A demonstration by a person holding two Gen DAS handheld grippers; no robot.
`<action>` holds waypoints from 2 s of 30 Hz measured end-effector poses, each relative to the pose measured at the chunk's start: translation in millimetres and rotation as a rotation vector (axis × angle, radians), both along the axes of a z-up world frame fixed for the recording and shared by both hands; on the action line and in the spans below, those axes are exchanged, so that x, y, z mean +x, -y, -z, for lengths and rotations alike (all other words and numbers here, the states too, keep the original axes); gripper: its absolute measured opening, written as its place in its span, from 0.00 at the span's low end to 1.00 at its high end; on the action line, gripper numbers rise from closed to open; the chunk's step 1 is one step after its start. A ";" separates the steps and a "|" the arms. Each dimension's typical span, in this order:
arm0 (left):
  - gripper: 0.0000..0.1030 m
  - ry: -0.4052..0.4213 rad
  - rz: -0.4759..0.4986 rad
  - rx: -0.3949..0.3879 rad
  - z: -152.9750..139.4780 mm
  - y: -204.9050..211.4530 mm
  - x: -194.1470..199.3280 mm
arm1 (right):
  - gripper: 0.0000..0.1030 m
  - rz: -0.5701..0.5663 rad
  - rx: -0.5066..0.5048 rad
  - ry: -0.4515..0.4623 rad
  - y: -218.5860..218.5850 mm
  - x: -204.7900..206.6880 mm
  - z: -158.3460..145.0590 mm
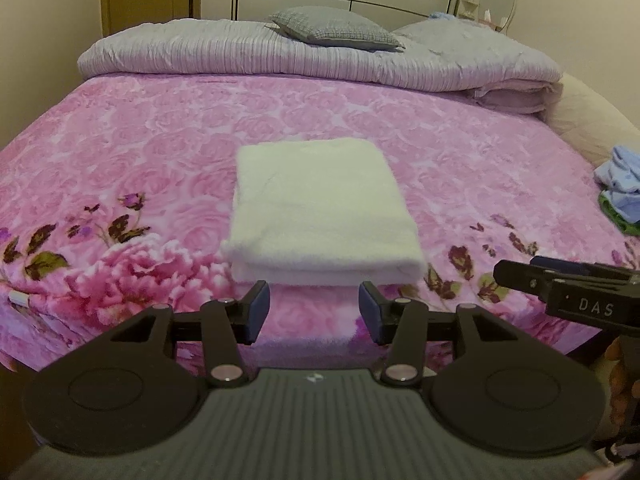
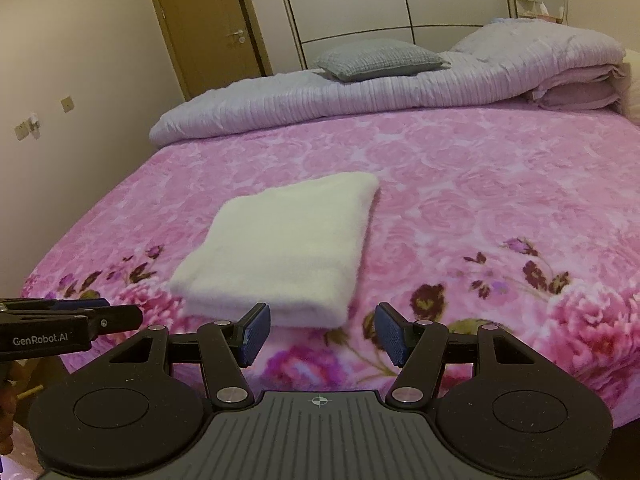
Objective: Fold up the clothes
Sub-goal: 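Grasp the folded sweater edges with both grippers and lift it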
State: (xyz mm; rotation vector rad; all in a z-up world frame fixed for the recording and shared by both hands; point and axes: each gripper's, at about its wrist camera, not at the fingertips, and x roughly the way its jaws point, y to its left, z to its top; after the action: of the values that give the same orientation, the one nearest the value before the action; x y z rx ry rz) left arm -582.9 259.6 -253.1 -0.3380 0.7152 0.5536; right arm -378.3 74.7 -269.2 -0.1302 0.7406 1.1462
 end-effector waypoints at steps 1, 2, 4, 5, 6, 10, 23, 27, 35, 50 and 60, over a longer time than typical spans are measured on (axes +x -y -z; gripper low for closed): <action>0.45 0.010 -0.002 -0.010 0.1 -2.0 -2.1 | 0.60 -0.001 0.002 -0.002 1.5 -0.6 -0.3; 0.46 0.020 -0.005 -0.020 0.3 -4.0 -4.2 | 0.60 -0.003 0.002 -0.007 1.4 -0.3 -0.1; 0.46 0.034 -0.020 -0.047 2.2 -10.8 -7.9 | 0.60 -0.007 -0.003 -0.017 -0.5 0.5 1.0; 0.46 0.037 -0.027 -0.057 3.4 -15.1 -8.9 | 0.60 -0.005 -0.008 -0.019 -3.0 1.1 1.8; 0.46 0.042 -0.032 -0.065 4.8 -19.6 -9.2 | 0.60 -0.002 -0.013 -0.022 -6.4 1.7 2.7; 0.47 0.058 -0.054 -0.101 11.6 -39.4 -9.1 | 0.60 -0.004 -0.038 -0.029 -25.6 5.2 6.5; 0.56 0.142 -0.146 -0.367 55.9 -139.9 17.1 | 0.60 -0.024 -0.086 -0.139 -86.4 52.6 37.6; 0.59 0.241 -0.214 -0.563 83.0 -182.5 14.5 | 0.67 0.032 -0.007 -0.408 -87.3 98.5 60.0; 0.60 0.298 -0.265 -0.778 134.1 -227.8 22.2 | 0.84 0.075 0.072 -0.661 -88.6 144.9 97.7; 0.60 0.365 -0.205 -0.924 174.8 -266.2 68.1 | 0.84 0.112 0.080 -0.785 -131.0 172.8 133.7; 0.58 0.395 -0.069 -0.989 191.2 -280.3 105.1 | 0.84 0.111 0.127 -0.836 -168.1 188.4 152.0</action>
State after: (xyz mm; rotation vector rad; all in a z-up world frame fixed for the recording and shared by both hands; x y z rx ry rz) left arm -477.8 539.9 -444.3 -1.3562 0.5463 0.1441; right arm -189.9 242.8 -421.1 0.5242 1.3820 1.1264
